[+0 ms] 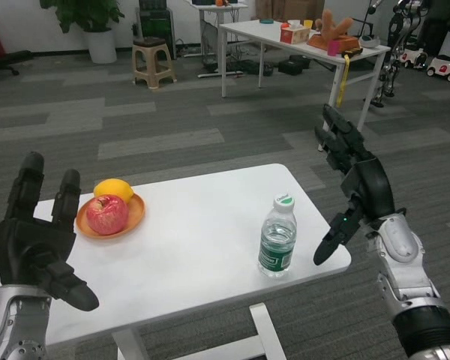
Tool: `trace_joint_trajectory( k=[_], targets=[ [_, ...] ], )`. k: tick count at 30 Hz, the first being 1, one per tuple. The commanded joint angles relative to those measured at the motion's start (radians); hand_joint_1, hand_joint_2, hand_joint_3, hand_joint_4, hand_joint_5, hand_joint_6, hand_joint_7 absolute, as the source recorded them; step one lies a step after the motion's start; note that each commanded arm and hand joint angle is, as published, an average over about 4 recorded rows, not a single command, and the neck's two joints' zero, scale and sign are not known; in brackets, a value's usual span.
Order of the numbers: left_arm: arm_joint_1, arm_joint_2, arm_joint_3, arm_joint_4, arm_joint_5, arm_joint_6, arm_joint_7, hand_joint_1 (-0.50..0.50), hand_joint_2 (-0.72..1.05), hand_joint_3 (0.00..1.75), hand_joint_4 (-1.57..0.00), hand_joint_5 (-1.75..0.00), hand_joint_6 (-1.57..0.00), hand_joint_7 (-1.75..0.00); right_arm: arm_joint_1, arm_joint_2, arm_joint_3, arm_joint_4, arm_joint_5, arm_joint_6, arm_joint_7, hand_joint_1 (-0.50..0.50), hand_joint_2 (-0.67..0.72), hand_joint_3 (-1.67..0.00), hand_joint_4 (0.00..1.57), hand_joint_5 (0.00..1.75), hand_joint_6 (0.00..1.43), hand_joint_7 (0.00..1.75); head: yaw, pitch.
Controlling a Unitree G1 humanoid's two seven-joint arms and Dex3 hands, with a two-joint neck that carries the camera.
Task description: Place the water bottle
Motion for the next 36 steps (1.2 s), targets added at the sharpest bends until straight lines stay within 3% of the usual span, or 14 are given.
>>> trace_joint_trajectory(
  k=[1,9,19,36],
  targets=[
    [0.004,0.008,0.008,-0.007,0.000,-0.002,0.002,-0.50,-0.64,0.02,0.00,0.00,0.00,0.00,0.004,-0.015,-0.002,-0.096,0.009,0.000,-0.015,-0.46,0.71,0.00,0.00,0.00,0.00,0.00,-0.002,0.000],
    [0.004,0.011,0.018,-0.028,0.008,0.001,0.003,-0.50,-0.64,0.09,0.00,0.00,0.00,0.00,-0.018,-0.029,0.046,-0.194,0.009,0.003,-0.027,-0.46,0.68,0.00,0.00,0.00,0.00,0.00,-0.003,-0.001],
    [-0.003,0.019,0.033,-0.053,0.020,0.003,0.006,-0.50,-0.64,0.02,0.00,0.00,0.00,0.00,-0.033,-0.029,0.088,-0.207,0.009,0.003,-0.028,-0.46,0.66,0.00,0.00,0.00,0.00,0.00,-0.006,0.001],
    [-0.003,0.022,0.040,-0.077,0.031,0.010,0.008,-0.50,-0.64,0.09,0.00,0.00,0.00,0.00,-0.034,-0.029,0.102,-0.213,0.009,0.003,-0.028,-0.46,0.66,0.00,0.00,0.00,0.00,0.00,-0.006,-0.001]
  ],
)
